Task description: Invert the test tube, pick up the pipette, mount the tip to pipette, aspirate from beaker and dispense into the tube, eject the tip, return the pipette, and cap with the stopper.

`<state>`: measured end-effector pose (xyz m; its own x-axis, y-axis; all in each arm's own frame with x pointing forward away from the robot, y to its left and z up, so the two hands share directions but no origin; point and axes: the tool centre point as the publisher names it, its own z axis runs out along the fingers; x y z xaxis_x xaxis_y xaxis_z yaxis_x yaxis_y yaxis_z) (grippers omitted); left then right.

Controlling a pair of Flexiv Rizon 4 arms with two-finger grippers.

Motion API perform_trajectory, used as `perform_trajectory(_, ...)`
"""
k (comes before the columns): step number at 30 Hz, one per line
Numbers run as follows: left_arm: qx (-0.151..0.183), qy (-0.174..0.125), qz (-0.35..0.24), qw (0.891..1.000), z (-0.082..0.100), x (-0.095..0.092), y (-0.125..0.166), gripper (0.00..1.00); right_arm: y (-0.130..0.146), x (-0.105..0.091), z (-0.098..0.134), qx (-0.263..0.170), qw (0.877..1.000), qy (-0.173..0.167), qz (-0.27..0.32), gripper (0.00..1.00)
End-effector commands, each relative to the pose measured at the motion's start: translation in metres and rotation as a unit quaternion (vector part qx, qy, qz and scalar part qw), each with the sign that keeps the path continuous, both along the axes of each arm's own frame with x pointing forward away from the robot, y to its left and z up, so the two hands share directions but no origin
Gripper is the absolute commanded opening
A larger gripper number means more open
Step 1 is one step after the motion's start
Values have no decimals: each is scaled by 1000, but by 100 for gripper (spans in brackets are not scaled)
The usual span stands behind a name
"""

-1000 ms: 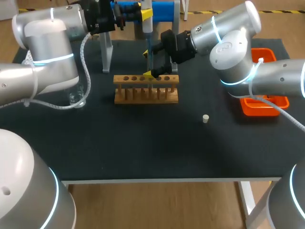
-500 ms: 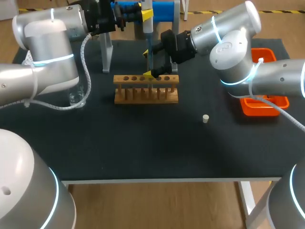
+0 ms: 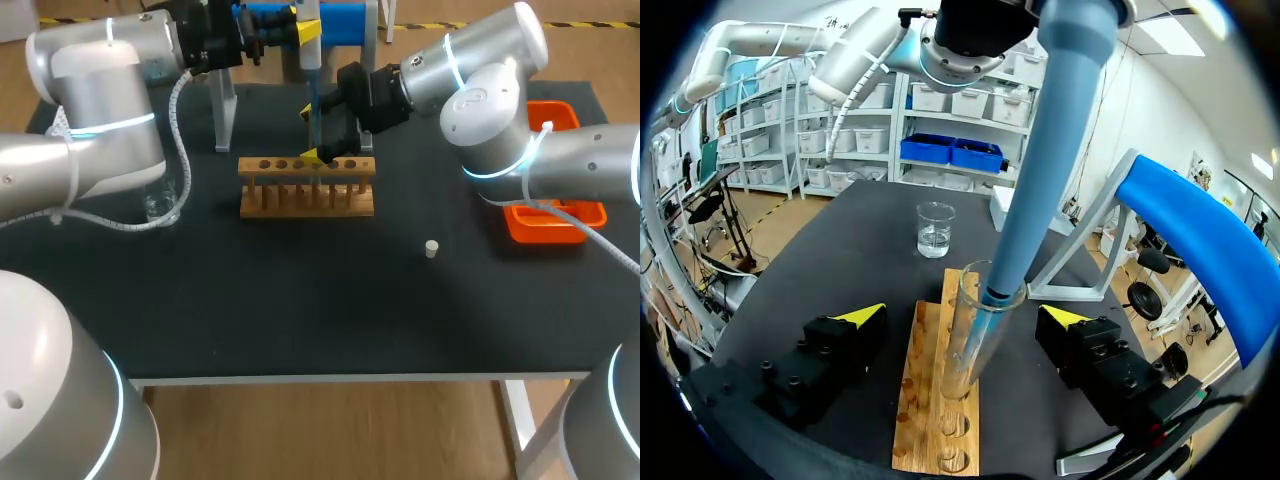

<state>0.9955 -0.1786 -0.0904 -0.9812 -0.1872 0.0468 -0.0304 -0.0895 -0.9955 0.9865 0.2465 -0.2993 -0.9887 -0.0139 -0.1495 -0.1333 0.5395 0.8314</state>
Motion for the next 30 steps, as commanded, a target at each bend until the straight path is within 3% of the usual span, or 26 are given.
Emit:
perform_trajectory(1,0,0,1,1000,0,-1,0,0,-1,0,1,-1,1000,0,1,100)
perform_trajectory(20,0,0,1,1000,0,-1,0,0,-1,0,1,-1,1000,0,1,100)
perform_trajectory(30,0,0,1,1000,0,-1,0,0,-38,-4,20,18,1000,-9,-8,100)
